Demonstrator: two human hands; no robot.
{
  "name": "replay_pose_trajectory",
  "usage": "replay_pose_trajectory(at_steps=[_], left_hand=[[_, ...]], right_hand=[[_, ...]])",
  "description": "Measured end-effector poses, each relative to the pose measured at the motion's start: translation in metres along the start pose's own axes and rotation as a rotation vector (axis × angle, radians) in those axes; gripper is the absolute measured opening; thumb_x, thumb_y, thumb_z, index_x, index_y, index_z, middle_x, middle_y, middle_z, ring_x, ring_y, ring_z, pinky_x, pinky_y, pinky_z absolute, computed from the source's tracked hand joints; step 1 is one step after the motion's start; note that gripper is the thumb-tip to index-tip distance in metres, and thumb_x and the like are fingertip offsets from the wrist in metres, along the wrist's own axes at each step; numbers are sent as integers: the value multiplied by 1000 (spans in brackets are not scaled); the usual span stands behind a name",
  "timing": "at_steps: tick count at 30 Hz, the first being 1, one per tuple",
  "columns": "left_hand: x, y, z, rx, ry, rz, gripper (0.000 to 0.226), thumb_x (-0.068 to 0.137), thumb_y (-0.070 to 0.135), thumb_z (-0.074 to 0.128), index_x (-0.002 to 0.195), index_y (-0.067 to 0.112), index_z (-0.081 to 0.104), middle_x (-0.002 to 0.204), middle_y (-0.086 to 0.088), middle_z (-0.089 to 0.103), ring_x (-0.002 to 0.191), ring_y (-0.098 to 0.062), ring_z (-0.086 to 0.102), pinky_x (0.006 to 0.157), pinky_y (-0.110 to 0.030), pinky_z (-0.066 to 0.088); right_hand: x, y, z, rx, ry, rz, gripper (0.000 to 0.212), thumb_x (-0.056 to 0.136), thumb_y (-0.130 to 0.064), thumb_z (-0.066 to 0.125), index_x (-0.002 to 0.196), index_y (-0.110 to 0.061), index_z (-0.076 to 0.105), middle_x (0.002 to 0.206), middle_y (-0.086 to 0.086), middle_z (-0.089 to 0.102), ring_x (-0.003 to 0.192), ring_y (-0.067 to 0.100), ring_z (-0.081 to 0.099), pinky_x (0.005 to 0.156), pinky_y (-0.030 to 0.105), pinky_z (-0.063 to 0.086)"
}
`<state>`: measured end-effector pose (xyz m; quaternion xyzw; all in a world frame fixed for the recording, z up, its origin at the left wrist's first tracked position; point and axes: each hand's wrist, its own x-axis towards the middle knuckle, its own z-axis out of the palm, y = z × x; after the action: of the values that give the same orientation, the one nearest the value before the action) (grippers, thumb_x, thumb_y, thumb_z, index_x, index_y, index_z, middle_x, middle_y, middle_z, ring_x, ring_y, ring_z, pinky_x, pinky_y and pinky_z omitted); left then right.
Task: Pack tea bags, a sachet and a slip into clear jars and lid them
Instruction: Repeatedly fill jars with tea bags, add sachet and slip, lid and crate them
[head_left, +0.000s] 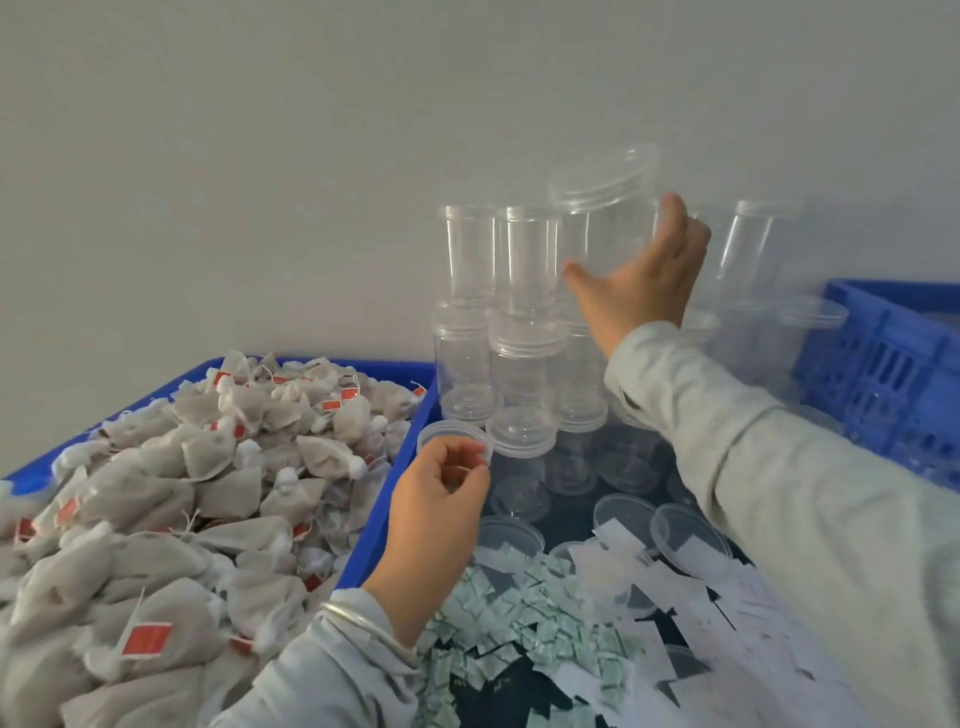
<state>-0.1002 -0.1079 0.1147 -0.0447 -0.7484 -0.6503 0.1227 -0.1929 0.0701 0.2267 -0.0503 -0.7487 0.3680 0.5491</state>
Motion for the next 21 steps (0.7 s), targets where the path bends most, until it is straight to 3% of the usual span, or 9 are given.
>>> replay_pose_trajectory(at_steps=[2,4,6,8,11,13,15,19,21], left_hand=[[-3,4,1,-62,-49,29,12,87,19,64,93,29,60,84,7,62,61,5,55,55,-12,45],[-5,9,1,-119,-111,44,30,76,39,70,102,31,56,97,7,62,81,1,61,68,-19,50],[-6,12,0,-144,-171,56,61,64,54,78,114,31,51,111,4,59,98,-9,61,80,-28,51],[-8,13,-2,-135,-277,75,83,53,51,82,125,31,45,122,3,56,107,-12,60,88,-32,51],[-16,15,-3,7,-484,106,89,45,55,77,124,47,36,128,19,48,113,3,53,90,-21,49],[-23,15,-2,154,-598,142,93,48,58,81,126,50,32,127,32,44,114,16,46,90,-9,43],[-29,13,0,269,-675,178,90,54,54,86,128,49,34,125,33,45,110,24,43,86,-3,38],[-35,9,6,393,-686,243,86,62,36,86,135,35,41,125,27,46,104,30,40,81,6,32],[-37,8,9,449,-687,281,91,59,35,88,137,32,41,122,29,45,104,29,40,81,6,32]], right_hand=[[-33,-5,-23,99,-52,-81,94,61,-30,78,138,-3,31,124,8,33,111,14,37,96,17,34],[-74,-2,-46,185,-177,-55,94,59,-36,77,136,-6,33,119,2,32,102,2,35,86,1,30],[-119,7,-67,245,-377,29,99,58,-41,80,139,-12,31,122,1,34,107,-1,37,91,4,33],[-160,18,-84,265,-538,99,108,58,-40,84,145,-19,24,130,-3,33,116,-4,39,96,8,33],[-198,31,-101,283,-613,180,104,54,-42,84,141,-20,33,122,-10,38,111,-17,37,85,-3,33],[-211,36,-109,357,-706,227,93,52,-39,81,134,-25,39,123,-13,48,111,-10,45,90,6,38],[-221,41,-117,455,-756,287,86,52,-29,83,128,-32,43,118,-18,58,109,-2,55,90,15,45],[-231,46,-129,454,-719,261,78,52,-31,80,121,-38,44,115,-26,57,108,-4,56,82,5,42],[-235,51,-133,392,-689,240,79,53,-39,78,124,-36,44,116,-22,57,110,-2,54,85,8,41]])
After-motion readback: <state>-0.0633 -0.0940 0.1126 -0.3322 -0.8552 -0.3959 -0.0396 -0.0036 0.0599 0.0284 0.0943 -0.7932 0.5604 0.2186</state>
